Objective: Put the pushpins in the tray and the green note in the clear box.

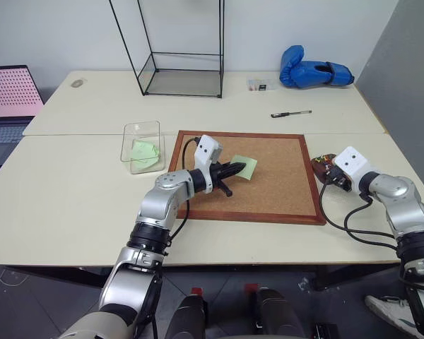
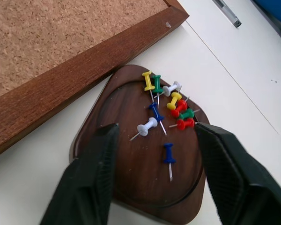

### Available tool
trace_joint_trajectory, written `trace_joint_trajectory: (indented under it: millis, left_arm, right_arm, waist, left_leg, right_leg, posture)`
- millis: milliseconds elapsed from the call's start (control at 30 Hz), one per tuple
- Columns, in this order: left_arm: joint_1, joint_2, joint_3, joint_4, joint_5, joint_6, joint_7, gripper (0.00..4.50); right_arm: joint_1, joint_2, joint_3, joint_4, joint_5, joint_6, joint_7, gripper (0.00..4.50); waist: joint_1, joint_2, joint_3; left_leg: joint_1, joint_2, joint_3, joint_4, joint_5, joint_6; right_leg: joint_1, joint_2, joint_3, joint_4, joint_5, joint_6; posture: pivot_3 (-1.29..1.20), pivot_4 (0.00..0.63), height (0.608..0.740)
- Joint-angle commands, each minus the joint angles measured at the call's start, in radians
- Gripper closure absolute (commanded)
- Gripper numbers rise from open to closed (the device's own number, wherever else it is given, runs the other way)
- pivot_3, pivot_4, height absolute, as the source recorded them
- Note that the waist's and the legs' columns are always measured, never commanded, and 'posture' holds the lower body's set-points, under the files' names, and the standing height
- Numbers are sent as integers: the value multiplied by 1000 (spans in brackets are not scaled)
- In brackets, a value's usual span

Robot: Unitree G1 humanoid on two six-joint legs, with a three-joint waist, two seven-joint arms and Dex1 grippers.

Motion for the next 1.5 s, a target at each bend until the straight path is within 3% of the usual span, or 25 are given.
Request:
trace_joint_trajectory:
  millis: [33, 200, 400, 533, 733, 933, 1233, 1500]
  left_arm:
    - [-26, 7, 17, -26, -2, -19, 14, 4500]
    - [-59, 40, 57, -66, 4, -15, 71, 4500]
    - [-57, 175, 130, -167, 15, 27, 139, 4500]
    - [-18, 351, 195, -177, 69, 43, 169, 4500]
    - [-43, 474, 245, -47, 114, 40, 236, 4500]
    - [-104, 499, 231, 138, 177, -37, 297, 4500]
    - [-193, 456, 201, 347, 227, -151, 334, 4500]
    - [-206, 447, 193, 365, 227, -152, 325, 2944]
  right_arm:
    - [-15, -19, -37, -56, 24, 5, 14, 795]
    - [-23, -35, -82, -151, 99, 36, 74, 795]
    - [-34, 0, -101, -323, 259, 67, 211, 795]
    - [-81, 95, -56, -458, 397, 164, 283, 795]
    - [-180, 216, 37, -436, 437, 256, 318, 795]
    - [-236, 300, 129, -383, 393, 254, 319, 795]
    - [-232, 353, 160, -415, 381, 264, 293, 795]
    - [-221, 354, 164, -438, 379, 279, 285, 761]
  waist:
    - [0, 0, 0]
    - [0, 0, 0]
    - [-11, 0, 0]
    - [-25, -1, 1]
    - [-15, -1, 1]
    - [3, -1, 1]
    - [1, -1, 1]
    - [0, -1, 1]
  left_leg:
    - [0, 0, 0, 0, 0, 0]
    - [0, 0, 0, 0, 0, 0]
    - [0, 1, 0, 0, 0, 0]
    - [1, 2, -1, 0, 0, 0]
    - [1, 1, -2, 0, 0, 0]
    - [-3, 0, -3, 0, 0, 0]
    - [-4, 0, -3, 0, 0, 0]
    - [-4, 0, -3, 0, 0, 0]
  right_leg:
    - [0, 0, 0, 0, 0, 0]
    - [0, 0, 0, 0, 0, 0]
    - [0, 0, 0, 0, 0, 0]
    - [0, 1, 0, 1, 0, 0]
    - [0, 0, -2, 1, 0, 0]
    - [-3, 0, -3, 0, 0, 0]
    - [-4, 0, -3, 1, 0, 0]
    - [-5, 0, -2, 2, 0, 0]
  posture:
    - [0, 150, 740]
    - [0, 150, 740]
    - [0, 150, 740]
    - [0, 150, 740]
    - [0, 150, 740]
    - [0, 150, 740]
    - [0, 150, 740]
    - [0, 150, 740]
